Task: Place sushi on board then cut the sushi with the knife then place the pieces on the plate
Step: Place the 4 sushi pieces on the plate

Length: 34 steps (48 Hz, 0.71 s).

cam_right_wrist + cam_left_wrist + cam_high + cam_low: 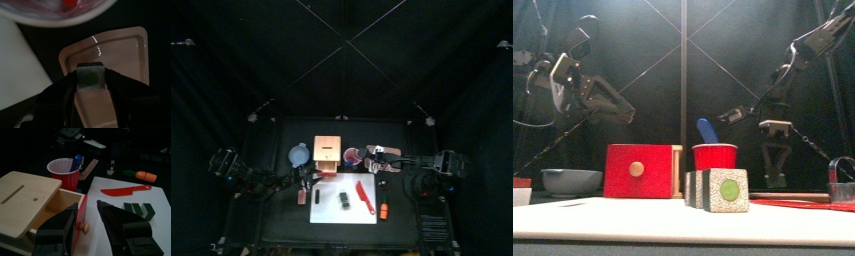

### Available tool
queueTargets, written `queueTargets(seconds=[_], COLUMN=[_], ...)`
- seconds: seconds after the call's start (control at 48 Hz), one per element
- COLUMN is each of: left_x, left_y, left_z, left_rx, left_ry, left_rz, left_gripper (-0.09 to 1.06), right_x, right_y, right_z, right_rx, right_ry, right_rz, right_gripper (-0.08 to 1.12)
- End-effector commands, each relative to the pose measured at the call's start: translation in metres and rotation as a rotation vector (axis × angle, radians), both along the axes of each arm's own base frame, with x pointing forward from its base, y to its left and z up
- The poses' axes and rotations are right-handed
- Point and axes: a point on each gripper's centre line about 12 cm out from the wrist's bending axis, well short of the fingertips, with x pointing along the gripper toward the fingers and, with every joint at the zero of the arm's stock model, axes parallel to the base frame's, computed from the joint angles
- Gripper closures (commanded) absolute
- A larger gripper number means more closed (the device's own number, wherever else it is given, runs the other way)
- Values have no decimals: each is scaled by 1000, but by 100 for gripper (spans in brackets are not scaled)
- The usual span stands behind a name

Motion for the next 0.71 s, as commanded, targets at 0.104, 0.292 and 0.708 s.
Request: queueTargets(seconds=[0.104, 0.292, 0.708], left_x=[4, 5, 8], left_y=[-1, -1, -1], left_z=[6, 6, 9], left_rx=[-7, -7, -10], left_ry=[-25, -27, -37], left_rz=[3, 3, 4], left_gripper=[21, 21, 21], right_x=[16, 8, 6], right_y=[-17, -28, -32], right_z=[8, 14, 15], right_rx=[-21, -35, -29], right_ry=[-42, -60, -63], right_rz=[19, -13, -41], right_gripper=[51, 47, 11])
